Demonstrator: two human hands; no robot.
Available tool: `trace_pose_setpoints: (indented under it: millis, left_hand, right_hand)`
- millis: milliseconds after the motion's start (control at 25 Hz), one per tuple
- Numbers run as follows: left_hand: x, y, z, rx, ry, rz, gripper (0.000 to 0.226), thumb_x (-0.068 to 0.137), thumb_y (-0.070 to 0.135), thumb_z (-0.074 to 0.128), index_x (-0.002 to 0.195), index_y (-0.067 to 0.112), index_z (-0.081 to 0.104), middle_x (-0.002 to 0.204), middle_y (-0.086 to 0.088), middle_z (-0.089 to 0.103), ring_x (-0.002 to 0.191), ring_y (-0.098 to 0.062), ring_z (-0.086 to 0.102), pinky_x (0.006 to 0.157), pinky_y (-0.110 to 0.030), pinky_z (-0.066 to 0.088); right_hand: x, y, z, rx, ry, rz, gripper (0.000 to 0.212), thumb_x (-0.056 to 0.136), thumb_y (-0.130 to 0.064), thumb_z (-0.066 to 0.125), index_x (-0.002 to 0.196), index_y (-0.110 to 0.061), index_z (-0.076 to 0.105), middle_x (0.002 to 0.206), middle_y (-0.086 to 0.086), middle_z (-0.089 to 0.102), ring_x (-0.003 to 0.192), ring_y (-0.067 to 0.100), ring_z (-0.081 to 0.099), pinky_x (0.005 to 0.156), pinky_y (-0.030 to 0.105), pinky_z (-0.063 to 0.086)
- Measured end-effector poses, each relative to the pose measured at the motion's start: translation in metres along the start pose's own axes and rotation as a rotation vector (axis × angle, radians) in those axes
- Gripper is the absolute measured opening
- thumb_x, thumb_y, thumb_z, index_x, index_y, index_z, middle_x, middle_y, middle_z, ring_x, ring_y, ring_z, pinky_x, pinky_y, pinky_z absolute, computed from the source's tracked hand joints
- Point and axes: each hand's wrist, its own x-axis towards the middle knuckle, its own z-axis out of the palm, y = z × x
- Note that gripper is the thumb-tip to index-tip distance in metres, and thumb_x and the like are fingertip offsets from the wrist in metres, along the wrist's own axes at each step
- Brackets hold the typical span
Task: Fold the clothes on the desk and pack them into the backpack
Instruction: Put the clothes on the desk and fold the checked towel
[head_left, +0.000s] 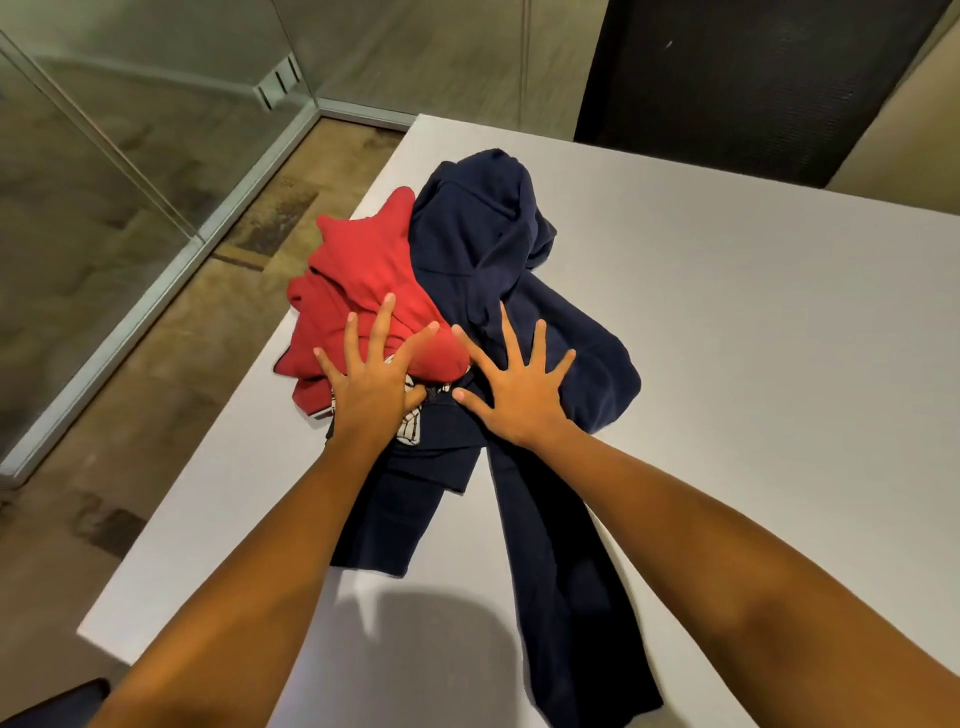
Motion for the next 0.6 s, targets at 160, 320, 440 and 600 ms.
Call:
trace_pose_setpoints:
  millis: [160, 320, 440, 600]
  left_hand:
    - [0.045, -0.031, 0.003, -0.023, -0.01, -0.017, 0.096, 0.069, 0.033, 0.079, 0.144, 0.054, 0.023, 0.163, 0.006, -0.001, 0.145, -0.042, 0.007, 0.096, -0.083, 0.016]
    - [0.069, -0.042, 0.004, -0.058, -0.041, -0.002, 0.096, 0.071, 0.034, 0.079, 0.144, 0.054, 0.021, 0.162, 0.006, -0.005, 0.146, -0.041, 0.002, 0.097, -0.083, 0.013]
    - [0.071, -0.043, 0.0, -0.085, -0.043, 0.017, 0.096, 0.071, 0.033, 0.078, 0.145, 0.054, 0.021, 0.163, 0.004, -0.005, 0.146, -0.042, 0.001, 0.097, -0.082, 0.012]
    - [0.049, -0.036, -0.004, -0.151, 0.039, -0.003, 0.087, 0.079, 0.03, 0.07, 0.149, 0.046, 0.021, 0.163, -0.003, 0.004, 0.146, -0.042, 0.009, 0.105, -0.073, 0.019]
  right_hand:
    - [0.057, -0.015, 0.003, -0.013, -0.003, -0.009, 0.073, 0.084, -0.08, 0.024, 0.143, -0.058, -0.013, 0.154, -0.008, -0.035, 0.142, 0.05, -0.019, 0.098, 0.083, -0.001]
    - [0.079, -0.02, 0.004, -0.024, -0.005, 0.009, 0.074, 0.085, -0.079, 0.026, 0.144, -0.058, -0.014, 0.157, -0.006, -0.029, 0.142, 0.049, -0.018, 0.098, 0.081, -0.002]
    - [0.081, -0.022, 0.0, -0.039, -0.025, 0.007, 0.072, 0.088, -0.076, 0.027, 0.142, -0.058, -0.017, 0.158, -0.004, -0.027, 0.143, 0.048, -0.016, 0.101, 0.079, 0.001]
    - [0.061, -0.019, -0.005, -0.02, 0.02, -0.024, 0.065, 0.098, -0.058, 0.035, 0.149, -0.052, -0.004, 0.163, 0.004, -0.011, 0.145, 0.048, 0.002, 0.109, 0.072, 0.015]
